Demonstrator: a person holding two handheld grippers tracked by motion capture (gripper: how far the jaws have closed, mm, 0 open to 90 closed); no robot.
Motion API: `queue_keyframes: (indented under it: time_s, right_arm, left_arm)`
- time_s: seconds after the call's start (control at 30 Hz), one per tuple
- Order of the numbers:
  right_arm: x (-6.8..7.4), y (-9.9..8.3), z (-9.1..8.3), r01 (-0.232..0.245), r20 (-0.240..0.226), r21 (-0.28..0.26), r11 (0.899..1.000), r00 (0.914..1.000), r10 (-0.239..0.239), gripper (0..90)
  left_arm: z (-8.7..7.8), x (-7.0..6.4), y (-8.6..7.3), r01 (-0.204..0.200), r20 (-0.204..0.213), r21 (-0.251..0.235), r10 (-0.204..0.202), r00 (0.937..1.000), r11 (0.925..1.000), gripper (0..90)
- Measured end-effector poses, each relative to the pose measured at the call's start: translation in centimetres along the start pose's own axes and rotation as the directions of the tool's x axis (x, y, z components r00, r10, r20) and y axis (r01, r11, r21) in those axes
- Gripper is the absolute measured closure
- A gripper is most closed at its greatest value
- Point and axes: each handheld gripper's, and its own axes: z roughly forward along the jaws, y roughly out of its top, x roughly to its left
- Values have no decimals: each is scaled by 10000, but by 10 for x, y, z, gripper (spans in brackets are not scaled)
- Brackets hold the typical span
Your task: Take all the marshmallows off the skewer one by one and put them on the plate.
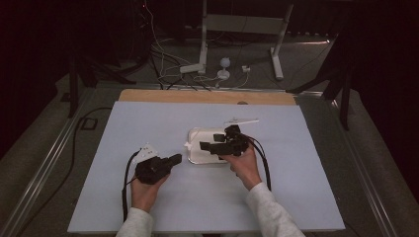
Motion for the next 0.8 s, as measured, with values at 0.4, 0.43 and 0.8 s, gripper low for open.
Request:
queue_keyframes:
  time_s: [0.4,0.43,0.8]
  right_arm:
    - [9,-2,10,-209,-750,-15,9998,9970,207,229]
    - [10,-2,11,-224,-769,-1,9997,9968,223,225]
    - [17,-3,20,-406,-1335,64,9992,9902,411,205]
  left_arm:
    - [1,-3,2,-43,106,-67,44,9999,10000,896]
    - [1,-3,2,-66,113,-71,67,9999,10000,896]
    - [1,-5,3,-49,217,-143,52,9998,9999,895]
